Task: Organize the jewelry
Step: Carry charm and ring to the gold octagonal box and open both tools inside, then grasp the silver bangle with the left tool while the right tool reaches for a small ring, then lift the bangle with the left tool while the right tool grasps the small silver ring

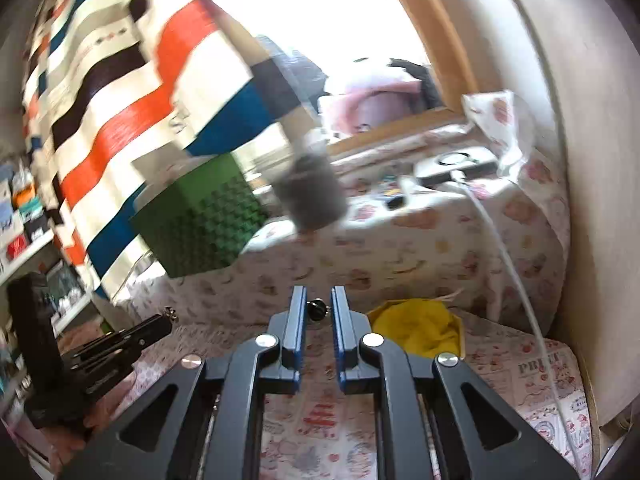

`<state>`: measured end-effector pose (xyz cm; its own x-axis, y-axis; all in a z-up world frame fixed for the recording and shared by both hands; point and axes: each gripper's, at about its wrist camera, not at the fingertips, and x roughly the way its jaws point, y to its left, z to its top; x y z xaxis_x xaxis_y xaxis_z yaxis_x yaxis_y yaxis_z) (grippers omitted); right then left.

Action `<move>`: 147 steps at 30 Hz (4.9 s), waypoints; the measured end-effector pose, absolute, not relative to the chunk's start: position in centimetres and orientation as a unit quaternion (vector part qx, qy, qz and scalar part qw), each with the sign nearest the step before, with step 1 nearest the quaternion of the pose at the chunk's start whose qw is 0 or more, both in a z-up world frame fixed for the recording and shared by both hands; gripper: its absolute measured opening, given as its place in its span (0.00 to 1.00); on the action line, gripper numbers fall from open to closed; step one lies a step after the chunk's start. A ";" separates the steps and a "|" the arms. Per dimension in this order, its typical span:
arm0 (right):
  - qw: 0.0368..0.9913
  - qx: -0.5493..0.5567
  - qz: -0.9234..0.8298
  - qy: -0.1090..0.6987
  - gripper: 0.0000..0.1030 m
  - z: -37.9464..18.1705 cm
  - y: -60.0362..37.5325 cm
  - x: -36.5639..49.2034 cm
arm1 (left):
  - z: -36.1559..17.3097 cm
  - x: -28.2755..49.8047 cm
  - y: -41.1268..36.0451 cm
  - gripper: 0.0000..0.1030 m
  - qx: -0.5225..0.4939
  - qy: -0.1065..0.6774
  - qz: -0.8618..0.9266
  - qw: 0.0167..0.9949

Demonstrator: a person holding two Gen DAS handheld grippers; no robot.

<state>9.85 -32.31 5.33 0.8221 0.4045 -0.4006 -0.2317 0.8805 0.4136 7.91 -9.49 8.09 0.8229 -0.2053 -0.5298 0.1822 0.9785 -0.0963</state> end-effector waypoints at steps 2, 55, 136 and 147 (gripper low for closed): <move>0.934 0.194 0.154 0.258 0.11 4.4 -33.7 11.2 | 8.3 9.6 -11.7 0.07 -0.026 0.302 -0.137 0.943; 0.943 0.111 0.113 0.294 0.57 2.7 -27.9 11.0 | 5.1 8.2 -2.8 0.69 0.013 0.301 -0.018 0.953; 0.891 0.004 0.067 0.450 0.69 -1.9 -16.6 17.4 | -4.6 15.3 2.5 0.03 -0.038 0.481 -0.023 0.875; 0.870 -0.038 0.019 0.491 0.29 -5.6 -15.6 19.4 | 0.7 12.4 6.4 0.03 -0.131 0.379 -0.033 0.915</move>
<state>19.40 -15.64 -5.58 0.5176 -0.0049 -0.8556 -0.0695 0.9964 -0.0478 12.41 6.40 0.73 0.7100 -0.1600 -0.6858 -0.0394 0.9633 -0.2655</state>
